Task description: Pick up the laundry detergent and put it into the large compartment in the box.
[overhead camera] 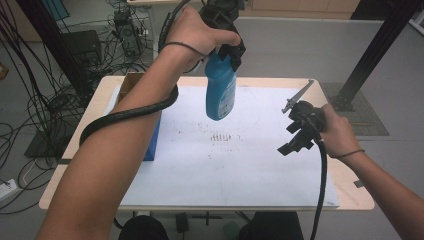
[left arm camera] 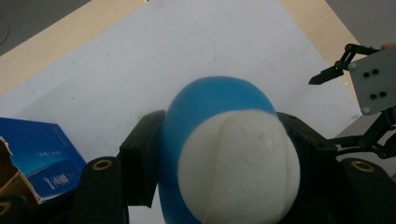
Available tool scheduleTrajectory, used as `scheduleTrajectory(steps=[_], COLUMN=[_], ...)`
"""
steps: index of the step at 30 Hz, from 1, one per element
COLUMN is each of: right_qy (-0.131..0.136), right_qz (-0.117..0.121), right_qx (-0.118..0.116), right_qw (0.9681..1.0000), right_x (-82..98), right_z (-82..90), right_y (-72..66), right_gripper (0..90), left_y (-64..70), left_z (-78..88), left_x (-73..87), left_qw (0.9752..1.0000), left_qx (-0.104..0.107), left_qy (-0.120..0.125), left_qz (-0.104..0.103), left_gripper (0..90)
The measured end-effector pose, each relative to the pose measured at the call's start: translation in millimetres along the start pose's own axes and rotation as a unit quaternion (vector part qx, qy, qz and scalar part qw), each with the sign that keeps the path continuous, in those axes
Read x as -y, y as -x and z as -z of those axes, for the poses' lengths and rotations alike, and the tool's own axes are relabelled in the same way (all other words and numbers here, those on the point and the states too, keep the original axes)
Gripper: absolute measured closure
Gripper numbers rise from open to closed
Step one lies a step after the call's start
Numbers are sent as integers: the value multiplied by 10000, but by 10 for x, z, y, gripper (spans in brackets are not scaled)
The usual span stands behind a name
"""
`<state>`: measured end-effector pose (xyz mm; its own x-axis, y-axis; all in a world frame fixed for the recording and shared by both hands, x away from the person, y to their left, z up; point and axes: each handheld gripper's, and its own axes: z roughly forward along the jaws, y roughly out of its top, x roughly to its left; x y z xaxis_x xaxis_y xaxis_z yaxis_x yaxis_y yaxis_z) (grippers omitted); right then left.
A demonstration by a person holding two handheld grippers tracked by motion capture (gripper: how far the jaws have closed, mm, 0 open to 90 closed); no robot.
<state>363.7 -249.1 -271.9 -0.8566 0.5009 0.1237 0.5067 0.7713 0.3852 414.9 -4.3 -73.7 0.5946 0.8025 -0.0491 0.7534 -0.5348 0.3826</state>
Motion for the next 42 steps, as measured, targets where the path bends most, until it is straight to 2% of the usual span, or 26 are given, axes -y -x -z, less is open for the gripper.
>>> scheduleTrajectory(steps=[7,13,20,27,32,35,39,42], right_qy=[22,52,54,69,65,69,52,52], right_qz=[21,10,9,30,46,76,73,82], right_qx=[-16,-48,-70,-93,-119,-131,-134,-127], right_qw=[10000,10000,10000,9999,9999,9999,9999,9999], right_x=[-4,1,-10,-31,-45,-59,-70,-75], right_z=[-3,-11,-25,-43,-64,-75,-81,-82], right_y=[-11,-2,8,5,5,1,-3,-3], right_gripper=[76,76,76,76,76,76,76,76], left_y=[-81,-220,-449,-753,-926,-1029,-1123,-1237], left_z=[87,142,200,288,330,372,414,447], left_x=[37,83,176,315,408,466,529,602], left_qw=[9999,9993,9973,9923,9892,9859,9835,9804], left_qx=[-85,-161,-347,-489,-596,-702,-818,-903], left_qy=[2,64,57,154,143,170,145,141], left_qz=[91,340,638,1126,1330,1507,1607,1748], left_gripper=[380,380,380,380,380,380,380,380])
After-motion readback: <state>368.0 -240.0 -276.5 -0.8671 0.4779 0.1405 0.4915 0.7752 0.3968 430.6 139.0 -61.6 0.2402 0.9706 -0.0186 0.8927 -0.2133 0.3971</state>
